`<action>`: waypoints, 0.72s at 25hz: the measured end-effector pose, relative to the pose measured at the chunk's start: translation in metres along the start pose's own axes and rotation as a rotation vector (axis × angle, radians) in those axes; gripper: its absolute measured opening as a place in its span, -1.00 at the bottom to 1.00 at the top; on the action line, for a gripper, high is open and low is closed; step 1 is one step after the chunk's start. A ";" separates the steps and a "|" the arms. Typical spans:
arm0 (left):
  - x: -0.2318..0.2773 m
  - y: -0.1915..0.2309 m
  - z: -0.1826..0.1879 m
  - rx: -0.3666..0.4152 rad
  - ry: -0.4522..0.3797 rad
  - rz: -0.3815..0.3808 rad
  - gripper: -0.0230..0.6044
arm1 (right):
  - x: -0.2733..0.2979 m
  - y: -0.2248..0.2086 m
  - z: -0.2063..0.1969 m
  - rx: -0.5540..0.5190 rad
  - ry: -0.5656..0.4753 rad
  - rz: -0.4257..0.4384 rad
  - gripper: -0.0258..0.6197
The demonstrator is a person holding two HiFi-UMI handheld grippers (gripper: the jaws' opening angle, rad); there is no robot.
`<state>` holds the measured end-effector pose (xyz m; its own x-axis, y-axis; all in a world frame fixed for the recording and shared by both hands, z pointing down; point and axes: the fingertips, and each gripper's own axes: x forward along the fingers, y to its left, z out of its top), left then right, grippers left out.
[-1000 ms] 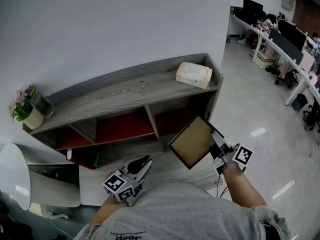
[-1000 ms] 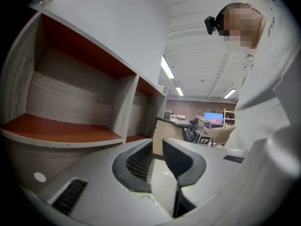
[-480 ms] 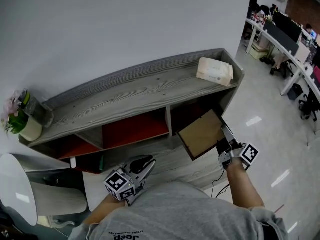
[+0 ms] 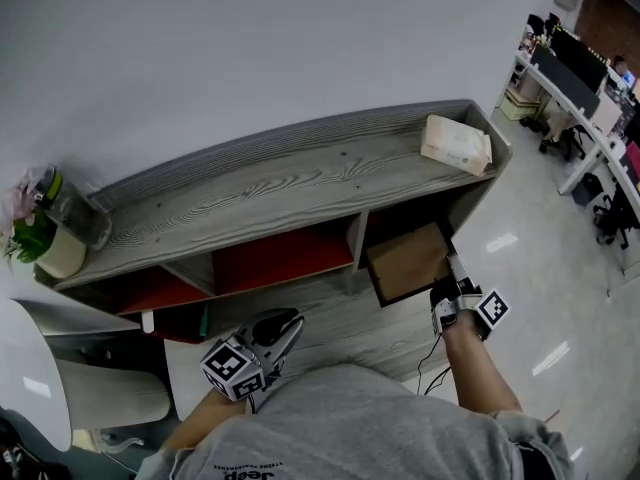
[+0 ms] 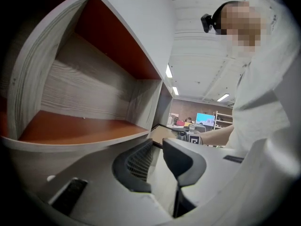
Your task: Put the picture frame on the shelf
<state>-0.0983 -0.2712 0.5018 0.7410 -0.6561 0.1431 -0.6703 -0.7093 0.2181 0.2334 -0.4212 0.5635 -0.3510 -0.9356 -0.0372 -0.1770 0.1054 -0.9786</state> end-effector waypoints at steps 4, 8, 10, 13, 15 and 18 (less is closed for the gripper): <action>-0.005 0.004 -0.002 -0.029 -0.010 0.019 -0.71 | 0.005 -0.010 -0.005 -0.017 -0.012 -0.040 -0.70; -0.006 0.006 -0.003 -0.030 -0.011 0.026 -0.71 | 0.016 -0.003 -0.014 -0.115 0.011 -0.057 -0.69; -0.006 0.008 -0.003 -0.032 -0.011 0.032 -0.71 | 0.022 -0.001 -0.020 -0.188 0.030 -0.066 -0.68; -0.006 0.009 -0.003 -0.046 -0.015 0.039 -0.71 | 0.028 0.000 -0.027 -0.303 0.057 -0.102 -0.64; -0.004 0.009 -0.003 -0.047 -0.018 0.036 -0.71 | 0.031 0.000 -0.029 -0.385 0.069 -0.123 -0.61; -0.002 0.009 -0.003 -0.044 -0.016 0.031 -0.71 | 0.034 0.002 -0.029 -0.499 0.089 -0.133 -0.56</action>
<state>-0.1053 -0.2756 0.5064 0.7189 -0.6819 0.1350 -0.6901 -0.6769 0.2561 0.1945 -0.4429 0.5659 -0.3682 -0.9221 0.1191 -0.6345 0.1556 -0.7571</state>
